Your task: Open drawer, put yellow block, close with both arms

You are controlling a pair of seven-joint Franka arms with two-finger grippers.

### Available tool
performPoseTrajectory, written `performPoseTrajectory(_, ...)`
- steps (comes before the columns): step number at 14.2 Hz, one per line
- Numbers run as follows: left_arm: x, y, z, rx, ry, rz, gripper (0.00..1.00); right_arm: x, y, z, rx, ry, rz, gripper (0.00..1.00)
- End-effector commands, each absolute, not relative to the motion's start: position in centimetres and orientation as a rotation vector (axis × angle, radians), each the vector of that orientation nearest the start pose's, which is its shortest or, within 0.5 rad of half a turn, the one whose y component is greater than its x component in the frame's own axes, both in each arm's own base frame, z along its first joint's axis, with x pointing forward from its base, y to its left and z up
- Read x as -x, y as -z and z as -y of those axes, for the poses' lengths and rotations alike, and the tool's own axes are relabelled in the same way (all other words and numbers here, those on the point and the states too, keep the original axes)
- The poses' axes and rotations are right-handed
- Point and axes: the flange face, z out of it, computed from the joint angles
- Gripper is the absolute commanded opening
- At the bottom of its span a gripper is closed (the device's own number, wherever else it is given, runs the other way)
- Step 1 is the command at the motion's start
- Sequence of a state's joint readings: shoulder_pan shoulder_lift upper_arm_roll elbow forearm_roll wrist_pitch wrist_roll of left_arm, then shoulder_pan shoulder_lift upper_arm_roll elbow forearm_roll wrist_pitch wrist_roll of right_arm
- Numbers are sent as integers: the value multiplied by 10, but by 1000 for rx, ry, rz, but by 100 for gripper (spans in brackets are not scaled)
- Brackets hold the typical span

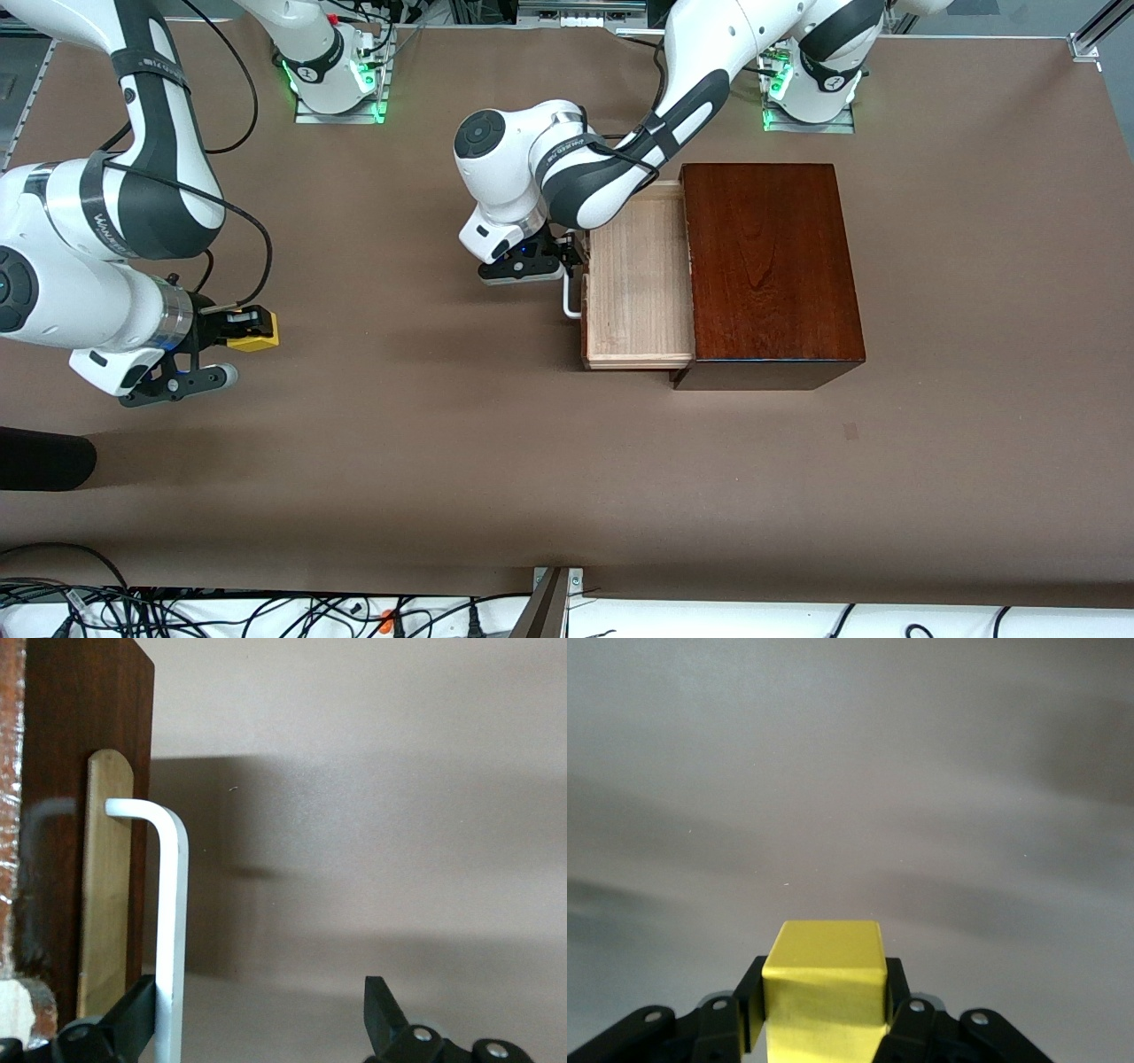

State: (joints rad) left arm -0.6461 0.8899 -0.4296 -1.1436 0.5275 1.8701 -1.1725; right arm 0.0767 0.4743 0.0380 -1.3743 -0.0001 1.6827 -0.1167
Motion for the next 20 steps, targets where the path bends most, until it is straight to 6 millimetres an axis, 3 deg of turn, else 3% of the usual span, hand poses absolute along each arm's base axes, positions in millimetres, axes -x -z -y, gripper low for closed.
performPoseTrajectory(1, -477, -315, 598, 3052, 164, 130, 100, -675, -438, -73, 3072, -263, 370, 19)
performPoseTrajectory(2, -483, -339, 593, 3079, 171, 155, 100, -675, -438, -73, 3072, -263, 370, 19)
performPoseTrajectory(5, -494, -422, 548, 3087, 99, 215, 100, -673, -435, -73, 3070, -279, 372, 20)
performPoseTrajectory(7, -508, -473, 492, 3123, 60, 208, 100, -668, -433, -78, 3054, -338, 406, 25)
performPoseTrajectory(10, -526, -521, 394, 3131, 25, 184, 100, -657, -444, -138, 3003, -315, 564, 25)
performPoseTrajectory(13, -554, -553, 303, 3135, -18, 142, 100, -637, -453, -222, 2924, -251, 774, 25)
performPoseTrajectory(15, -569, -565, 255, 3157, -29, 149, 100, -615, -456, -288, 2885, -200, 931, 25)
performPoseTrajectory(18, -588, -574, 194, 3163, -11, 182, 100, -564, -453, -402, 2847, -61, 1260, 28)
performPoseTrajectory(20, -598, -581, 155, 3183, -6, 181, 100, -536, -451, -457, 2787, 28, 1408, 28)
